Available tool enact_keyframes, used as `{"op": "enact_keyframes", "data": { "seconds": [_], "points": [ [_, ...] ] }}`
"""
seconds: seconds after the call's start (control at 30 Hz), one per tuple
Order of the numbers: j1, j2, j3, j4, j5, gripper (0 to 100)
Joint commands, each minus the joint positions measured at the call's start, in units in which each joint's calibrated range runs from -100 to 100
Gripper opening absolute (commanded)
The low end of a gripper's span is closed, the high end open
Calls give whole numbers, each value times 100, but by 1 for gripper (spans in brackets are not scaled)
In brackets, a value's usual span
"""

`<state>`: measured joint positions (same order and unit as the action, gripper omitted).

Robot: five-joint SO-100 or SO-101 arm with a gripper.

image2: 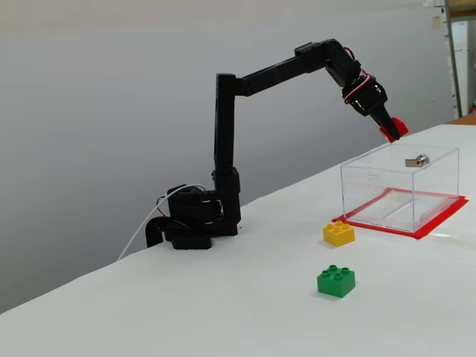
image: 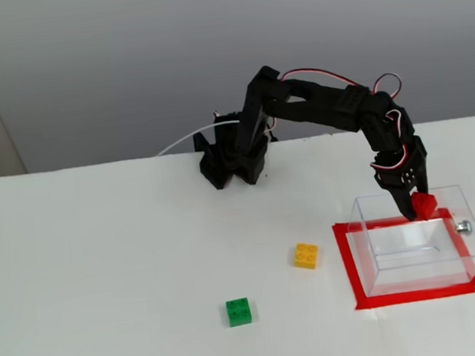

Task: Pick the red lego brick and place it into the transparent box

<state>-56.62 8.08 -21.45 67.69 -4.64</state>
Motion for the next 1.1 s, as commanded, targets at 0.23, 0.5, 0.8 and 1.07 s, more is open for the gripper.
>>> {"op": "enact_keyframes", "data": {
  "seconds": [0.23,0.5,0.8,1.07],
  "points": [
    [-79,-48,-188,-33,-16,32],
    [-79,-74,-188,-51,-16,32],
    [-71,-125,-188,19,-6,14],
    [-79,-396,-25,324,-220,6]
  ]
}}
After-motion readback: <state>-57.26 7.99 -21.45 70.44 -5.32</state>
